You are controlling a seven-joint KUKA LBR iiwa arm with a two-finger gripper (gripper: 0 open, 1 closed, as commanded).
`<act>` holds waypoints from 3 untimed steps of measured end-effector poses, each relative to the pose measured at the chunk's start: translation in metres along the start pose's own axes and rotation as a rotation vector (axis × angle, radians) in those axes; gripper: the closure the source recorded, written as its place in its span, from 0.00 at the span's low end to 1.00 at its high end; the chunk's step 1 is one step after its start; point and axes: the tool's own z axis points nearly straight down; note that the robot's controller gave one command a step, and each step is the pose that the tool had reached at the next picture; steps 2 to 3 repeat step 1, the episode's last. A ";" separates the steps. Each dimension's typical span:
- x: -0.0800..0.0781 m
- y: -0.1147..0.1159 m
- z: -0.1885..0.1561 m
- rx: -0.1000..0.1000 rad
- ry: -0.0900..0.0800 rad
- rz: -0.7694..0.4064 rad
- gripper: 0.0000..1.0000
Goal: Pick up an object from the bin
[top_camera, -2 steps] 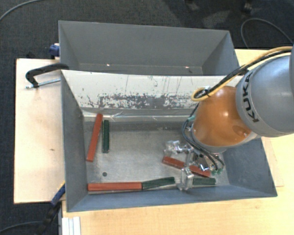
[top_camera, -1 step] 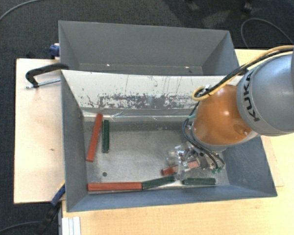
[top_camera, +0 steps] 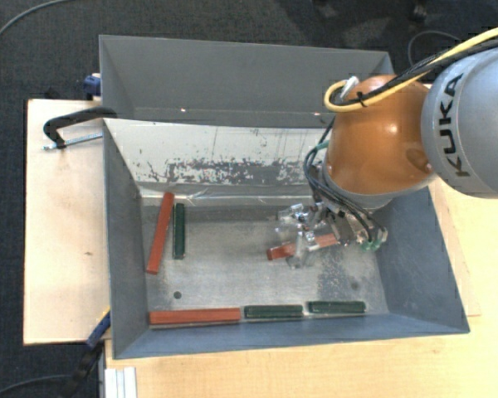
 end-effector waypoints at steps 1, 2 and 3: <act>-0.014 -0.074 -0.114 0.003 0.002 -0.335 1.00; -0.014 -0.074 -0.114 0.003 0.002 -0.335 1.00; -0.014 -0.074 -0.114 0.003 0.002 -0.335 1.00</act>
Offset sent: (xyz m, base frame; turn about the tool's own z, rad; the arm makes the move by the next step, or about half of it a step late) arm 0.0294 -0.0667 0.1103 -0.3389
